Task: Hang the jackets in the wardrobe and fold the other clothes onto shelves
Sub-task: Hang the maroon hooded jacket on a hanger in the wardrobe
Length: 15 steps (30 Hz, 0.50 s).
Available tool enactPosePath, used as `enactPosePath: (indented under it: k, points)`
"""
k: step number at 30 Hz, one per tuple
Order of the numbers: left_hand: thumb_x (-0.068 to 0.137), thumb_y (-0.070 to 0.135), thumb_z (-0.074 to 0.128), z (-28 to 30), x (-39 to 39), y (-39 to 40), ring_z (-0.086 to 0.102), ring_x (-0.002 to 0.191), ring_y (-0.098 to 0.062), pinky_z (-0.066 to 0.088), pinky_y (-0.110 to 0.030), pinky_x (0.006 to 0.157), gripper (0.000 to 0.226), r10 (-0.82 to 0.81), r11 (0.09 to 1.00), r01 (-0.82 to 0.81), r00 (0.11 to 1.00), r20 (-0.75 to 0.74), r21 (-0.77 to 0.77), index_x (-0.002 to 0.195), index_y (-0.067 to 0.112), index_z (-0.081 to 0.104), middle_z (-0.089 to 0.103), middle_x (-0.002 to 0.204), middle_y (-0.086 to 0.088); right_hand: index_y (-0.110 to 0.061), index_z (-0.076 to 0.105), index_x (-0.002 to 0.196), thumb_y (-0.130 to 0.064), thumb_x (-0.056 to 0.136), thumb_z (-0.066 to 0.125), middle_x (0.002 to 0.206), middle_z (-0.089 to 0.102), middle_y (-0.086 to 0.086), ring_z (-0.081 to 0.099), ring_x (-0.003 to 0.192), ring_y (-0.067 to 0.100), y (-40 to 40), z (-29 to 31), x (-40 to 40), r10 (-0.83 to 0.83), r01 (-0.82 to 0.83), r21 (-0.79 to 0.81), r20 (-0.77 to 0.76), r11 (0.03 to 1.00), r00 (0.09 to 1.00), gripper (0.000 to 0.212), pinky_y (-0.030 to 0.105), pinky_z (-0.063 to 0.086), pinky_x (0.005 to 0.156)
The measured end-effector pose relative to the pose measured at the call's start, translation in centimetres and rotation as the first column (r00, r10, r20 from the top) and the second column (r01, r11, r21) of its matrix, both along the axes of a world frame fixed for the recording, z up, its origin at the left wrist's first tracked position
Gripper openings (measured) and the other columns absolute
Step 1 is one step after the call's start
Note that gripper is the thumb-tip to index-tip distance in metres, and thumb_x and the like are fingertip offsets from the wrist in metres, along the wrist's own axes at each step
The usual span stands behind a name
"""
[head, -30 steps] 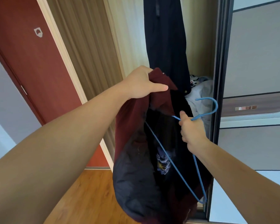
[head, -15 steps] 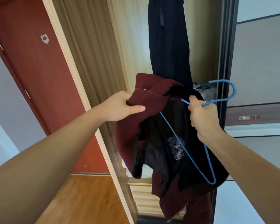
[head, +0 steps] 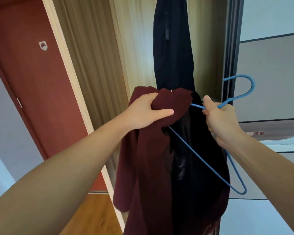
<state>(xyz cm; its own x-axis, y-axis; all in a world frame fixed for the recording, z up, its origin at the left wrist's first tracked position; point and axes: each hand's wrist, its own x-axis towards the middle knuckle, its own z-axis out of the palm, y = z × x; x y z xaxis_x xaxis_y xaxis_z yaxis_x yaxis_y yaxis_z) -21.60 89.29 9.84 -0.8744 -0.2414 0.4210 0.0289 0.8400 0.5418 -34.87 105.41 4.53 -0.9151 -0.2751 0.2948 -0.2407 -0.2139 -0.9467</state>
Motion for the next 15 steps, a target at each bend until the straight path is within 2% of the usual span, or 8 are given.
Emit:
enactPosePath:
  k: [1,3,4,5,8,10,13,15]
  points:
    - [0.081,0.04,0.074,0.5,0.0,0.0,0.065,0.092,-0.01,0.05,-0.025,0.084,0.02,0.065,0.986,-0.063,0.998,0.008,-0.156,0.094,0.028,0.064,0.067,0.094,0.011,-0.02,0.037,0.063,-0.041,0.096,0.052,0.042,0.028,-0.009,0.025,0.039,0.006,0.1,-0.1,0.0,-0.006,0.006,0.007,-0.012,1.0,1.0,0.042,0.026,0.021,0.049]
    - [0.075,0.048,0.074,1.5,-0.5,0.1,0.057,0.093,-0.014,0.043,-0.03,0.081,0.029,0.214,0.842,-0.215,0.975,-0.06,-0.494,0.094,0.027,0.065,0.061,0.093,0.01,-0.02,0.035,0.062,-0.041,0.096,0.052,0.047,0.024,-0.003,0.02,0.042,0.011,0.2,0.1,0.1,-0.017,0.018,0.039,-0.034,0.999,0.999,0.043,0.027,0.02,0.047]
    - [0.073,0.049,0.074,2.0,-0.7,0.3,0.052,0.098,-0.016,0.037,-0.031,0.082,0.035,0.256,0.754,-0.261,0.962,-0.096,-0.603,0.099,0.027,0.063,0.058,0.098,0.008,-0.02,0.033,0.062,-0.041,0.096,0.051,0.048,0.023,-0.002,0.02,0.042,0.011,0.3,0.1,0.2,-0.012,0.015,0.056,-0.045,0.998,0.999,0.044,0.027,0.02,0.047]
    - [0.071,0.048,0.074,2.4,-1.0,0.5,0.049,0.101,-0.018,0.034,-0.031,0.083,0.043,0.275,0.715,-0.265,0.957,-0.088,-0.647,0.106,0.027,0.06,0.056,0.103,0.007,-0.019,0.032,0.06,-0.04,0.097,0.051,0.048,0.022,-0.001,0.019,0.041,0.012,0.3,0.2,0.2,-0.003,0.006,0.064,-0.054,0.998,0.999,0.046,0.027,0.02,0.046]
    - [0.073,0.041,0.076,3.3,-1.5,1.3,0.058,0.091,-0.018,0.042,-0.03,0.073,0.052,0.271,0.817,-0.142,0.95,0.155,-0.558,0.116,0.022,0.055,0.062,0.099,0.005,-0.021,0.025,0.055,-0.039,0.097,0.052,0.042,0.021,-0.007,0.02,0.036,0.008,0.5,0.3,0.4,0.029,-0.021,0.077,-0.101,0.997,0.994,0.053,0.022,0.025,0.044]
    - [0.078,0.04,0.075,3.5,-1.6,1.4,0.062,0.083,-0.016,0.048,-0.03,0.07,0.031,0.216,0.836,-0.033,0.937,0.273,-0.548,0.099,0.019,0.065,0.067,0.087,0.005,-0.021,0.024,0.055,-0.038,0.097,0.052,0.042,0.022,-0.007,0.021,0.036,0.006,0.4,0.1,0.2,0.059,-0.048,0.088,-0.13,0.995,0.99,0.053,0.016,0.026,0.042]
    - [0.084,0.038,0.071,3.3,-1.2,1.1,0.062,0.072,-0.013,0.049,-0.03,0.068,0.018,0.177,0.824,0.031,0.935,0.308,-0.566,0.078,0.023,0.062,0.064,0.073,0.009,-0.023,0.023,0.055,-0.038,0.097,0.053,0.047,0.021,-0.004,0.02,0.041,0.011,0.1,-0.3,0.1,0.101,-0.083,0.114,-0.156,0.99,0.983,0.053,0.02,0.023,0.043]
    - [0.088,0.038,0.066,3.0,-0.9,0.9,0.057,0.066,-0.011,0.046,-0.03,0.065,0.022,0.186,0.8,0.028,0.938,0.292,-0.6,0.072,0.027,0.056,0.06,0.068,0.01,-0.021,0.023,0.054,-0.037,0.097,0.053,0.043,0.021,-0.007,0.019,0.039,0.01,-0.2,-0.3,0.1,0.11,-0.083,0.15,-0.181,0.985,0.977,0.055,0.021,0.021,0.041]
